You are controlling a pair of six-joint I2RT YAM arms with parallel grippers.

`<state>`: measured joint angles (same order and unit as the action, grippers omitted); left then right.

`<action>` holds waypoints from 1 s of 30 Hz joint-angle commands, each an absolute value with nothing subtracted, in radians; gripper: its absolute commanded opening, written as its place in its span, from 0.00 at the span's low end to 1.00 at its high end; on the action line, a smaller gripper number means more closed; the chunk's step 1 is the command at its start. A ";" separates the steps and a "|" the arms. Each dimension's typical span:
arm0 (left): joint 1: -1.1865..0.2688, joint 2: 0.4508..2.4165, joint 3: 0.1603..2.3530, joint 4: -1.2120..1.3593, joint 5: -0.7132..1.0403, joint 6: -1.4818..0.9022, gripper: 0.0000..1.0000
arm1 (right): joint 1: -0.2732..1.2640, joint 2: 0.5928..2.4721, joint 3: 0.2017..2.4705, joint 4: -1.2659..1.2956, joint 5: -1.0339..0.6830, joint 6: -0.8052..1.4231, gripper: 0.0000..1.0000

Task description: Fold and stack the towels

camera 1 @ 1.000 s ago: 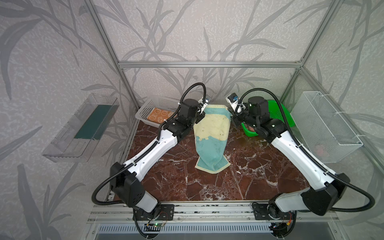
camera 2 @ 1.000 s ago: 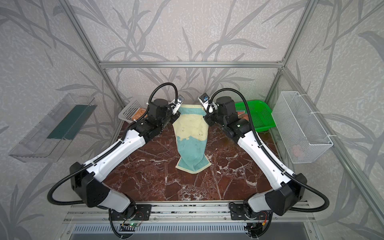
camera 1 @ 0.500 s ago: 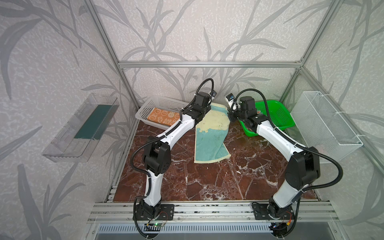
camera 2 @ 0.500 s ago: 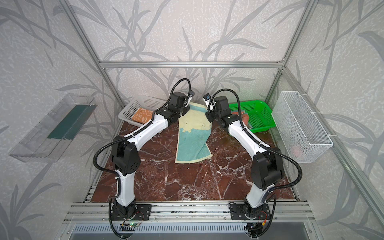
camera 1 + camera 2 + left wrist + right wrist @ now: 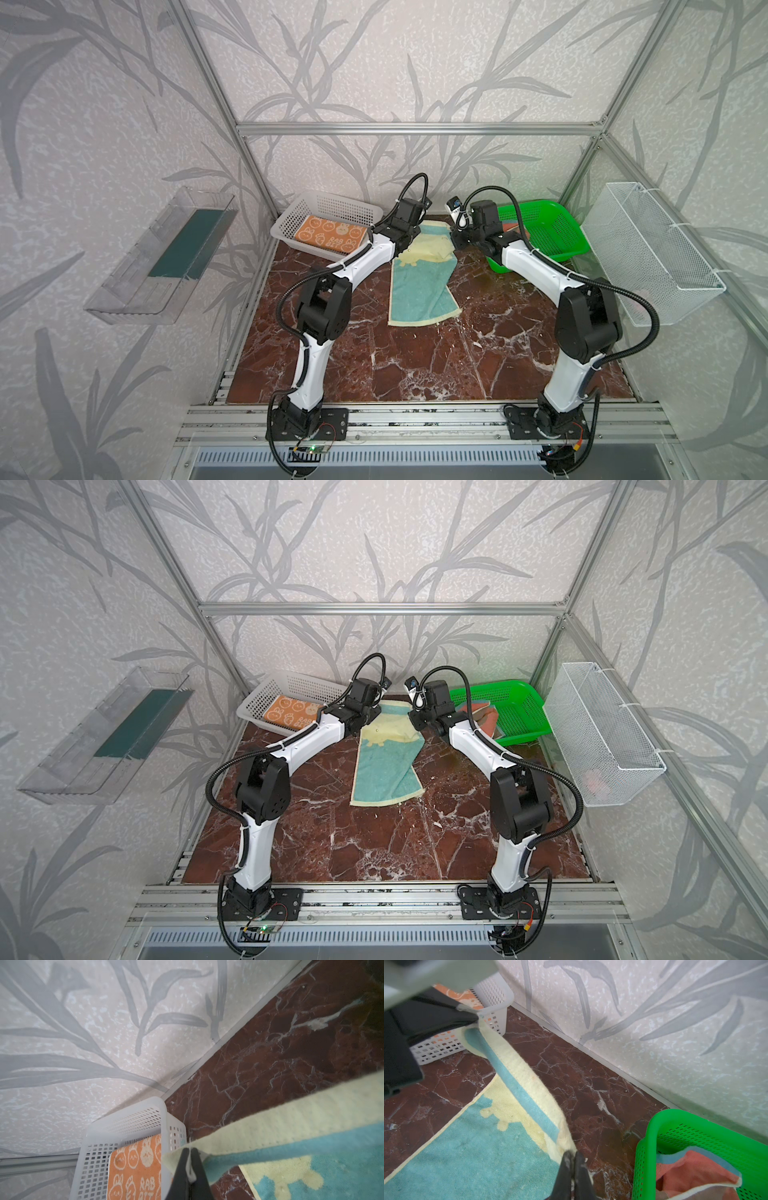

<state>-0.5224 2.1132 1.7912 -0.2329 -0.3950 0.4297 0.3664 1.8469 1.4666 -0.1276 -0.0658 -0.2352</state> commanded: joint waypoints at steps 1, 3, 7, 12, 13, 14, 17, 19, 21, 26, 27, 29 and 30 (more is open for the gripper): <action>-0.529 2.049 1.693 -0.298 -0.366 0.342 0.00 | 0.358 1.836 1.399 -0.136 -0.126 -0.229 0.00; -0.544 2.031 1.634 -0.326 -0.351 0.301 0.00 | 0.357 1.828 1.355 -0.159 -0.179 -0.235 0.00; -0.567 2.001 1.548 -0.374 -0.340 0.229 0.00 | 0.359 1.808 1.284 -0.216 -0.248 -0.252 0.00; -0.577 1.991 1.491 -0.415 -0.304 0.165 0.00 | 0.359 1.828 1.261 -0.311 -0.306 -0.264 0.01; -0.578 1.997 1.492 -0.430 -0.301 0.156 0.00 | 0.359 1.840 1.268 -0.329 -0.314 -0.265 0.02; -0.579 2.009 1.498 -0.448 -0.299 0.148 0.00 | 0.359 1.856 1.280 -0.352 -0.320 -0.269 0.03; -0.582 2.038 1.514 -0.474 -0.296 0.140 0.00 | 0.359 1.911 1.341 -0.435 -0.311 -0.272 0.08; -0.584 2.052 1.521 -0.486 -0.290 0.139 0.00 | 0.359 1.935 1.370 -0.468 -0.292 -0.281 0.14; -0.585 2.063 1.529 -0.498 -0.286 0.142 0.00 | 0.359 1.943 1.379 -0.474 -0.263 -0.290 0.22; -0.585 2.095 1.575 -0.559 -0.286 0.156 0.00 | 0.367 1.918 1.380 -0.482 -0.213 -0.329 0.40; -0.585 2.101 1.588 -0.571 -0.281 0.156 0.00 | 0.374 1.905 1.373 -0.478 -0.207 -0.344 0.41; -0.585 2.111 1.598 -0.581 -0.273 0.161 0.00 | 0.392 1.876 1.344 -0.451 -0.186 -0.371 0.44; -0.586 2.112 1.600 -0.583 -0.266 0.162 0.00 | 0.406 1.858 1.329 -0.430 -0.165 -0.383 0.45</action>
